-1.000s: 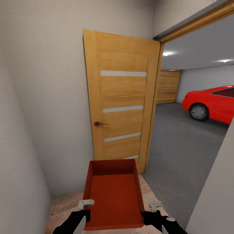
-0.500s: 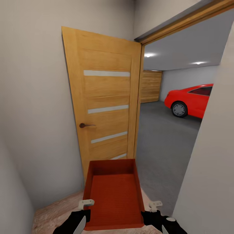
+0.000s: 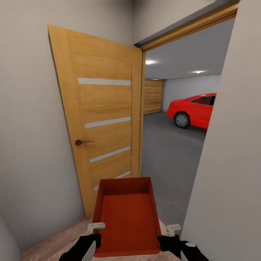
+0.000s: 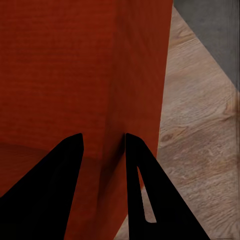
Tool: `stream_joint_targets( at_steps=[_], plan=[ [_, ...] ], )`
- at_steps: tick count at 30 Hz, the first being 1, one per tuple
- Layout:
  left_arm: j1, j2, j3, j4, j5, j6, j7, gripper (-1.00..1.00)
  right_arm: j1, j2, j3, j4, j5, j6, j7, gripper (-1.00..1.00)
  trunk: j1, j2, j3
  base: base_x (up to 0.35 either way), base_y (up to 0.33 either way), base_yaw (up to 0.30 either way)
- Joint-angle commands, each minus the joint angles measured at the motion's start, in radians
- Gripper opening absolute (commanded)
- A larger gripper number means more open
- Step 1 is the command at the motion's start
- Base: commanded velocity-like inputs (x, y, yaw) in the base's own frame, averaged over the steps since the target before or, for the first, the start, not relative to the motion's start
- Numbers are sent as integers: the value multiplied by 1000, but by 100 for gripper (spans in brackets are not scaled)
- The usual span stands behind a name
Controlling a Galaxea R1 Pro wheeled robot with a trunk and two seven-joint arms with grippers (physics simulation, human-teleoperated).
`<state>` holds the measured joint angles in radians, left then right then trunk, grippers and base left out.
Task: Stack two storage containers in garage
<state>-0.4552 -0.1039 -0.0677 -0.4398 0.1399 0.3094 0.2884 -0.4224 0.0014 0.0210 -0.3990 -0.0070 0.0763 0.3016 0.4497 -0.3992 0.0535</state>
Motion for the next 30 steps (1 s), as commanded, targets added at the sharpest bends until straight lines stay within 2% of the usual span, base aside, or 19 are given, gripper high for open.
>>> stream_joint_targets(
  at_steps=[1, 22, 30],
  plan=[
    [0, 10, 37, -5, -20, -85, 9, -100, 1, -1, 5, 0, -5, 7, 29, -100, 0, -1, 0, 0, 28, -257],
    [0, 10, 37, -5, -20, -85, 9, -100, 1, -1, 5, 0, -6, 7, 30, -100, 0, -1, 0, 4, 4, -15],
    [-1, 10, 37, -5, -20, -84, 9, -100, 1, -1, 5, 0, -7, 7, 30, -100, 0, -1, 0, 248, 109, 0]
  ],
)
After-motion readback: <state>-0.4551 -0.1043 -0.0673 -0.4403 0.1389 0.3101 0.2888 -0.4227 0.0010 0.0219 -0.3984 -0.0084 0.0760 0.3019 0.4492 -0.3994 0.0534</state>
